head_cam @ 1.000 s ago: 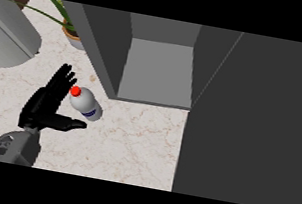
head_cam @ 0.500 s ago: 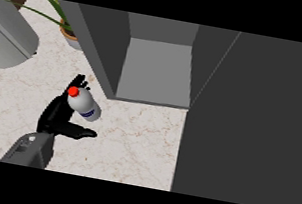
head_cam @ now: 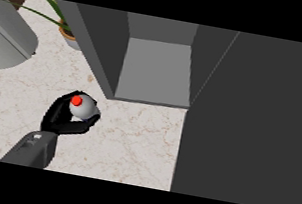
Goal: Pick up the bottled water, place it into the cabinet and close the cabinet
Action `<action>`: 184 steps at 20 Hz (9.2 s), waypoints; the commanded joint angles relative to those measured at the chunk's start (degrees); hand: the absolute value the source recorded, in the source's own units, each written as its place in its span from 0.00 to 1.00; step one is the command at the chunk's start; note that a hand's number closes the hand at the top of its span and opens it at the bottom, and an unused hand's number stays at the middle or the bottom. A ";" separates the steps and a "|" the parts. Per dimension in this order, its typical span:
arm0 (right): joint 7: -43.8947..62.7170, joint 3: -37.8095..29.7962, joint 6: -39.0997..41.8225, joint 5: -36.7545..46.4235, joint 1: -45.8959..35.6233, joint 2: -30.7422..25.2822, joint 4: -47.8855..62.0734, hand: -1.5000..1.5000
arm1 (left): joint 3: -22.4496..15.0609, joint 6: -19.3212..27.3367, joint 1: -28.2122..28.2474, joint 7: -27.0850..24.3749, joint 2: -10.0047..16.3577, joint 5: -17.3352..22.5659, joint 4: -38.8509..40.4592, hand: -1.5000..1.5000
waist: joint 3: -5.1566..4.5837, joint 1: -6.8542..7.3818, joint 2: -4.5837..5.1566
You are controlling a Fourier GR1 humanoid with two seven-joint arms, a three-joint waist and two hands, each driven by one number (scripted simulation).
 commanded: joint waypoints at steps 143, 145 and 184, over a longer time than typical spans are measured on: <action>13.77 15.65 5.37 7.76 -20.74 -19.82 -6.64 1.00 | -40.56 7.48 48.86 -6.46 40.16 48.16 -78.25 0.00 | -0.55 9.71 0.44; 15.05 15.81 6.04 7.69 -26.14 -18.77 -4.12 1.00 | -39.88 6.06 49.95 -7.09 41.44 48.38 -77.76 0.00 | -0.60 11.05 0.55; 38.97 -3.51 -2.38 -21.87 -66.84 8.22 33.19 1.00 | -30.14 -2.70 50.79 -6.65 48.96 54.39 -74.93 0.00 | -0.30 12.04 1.58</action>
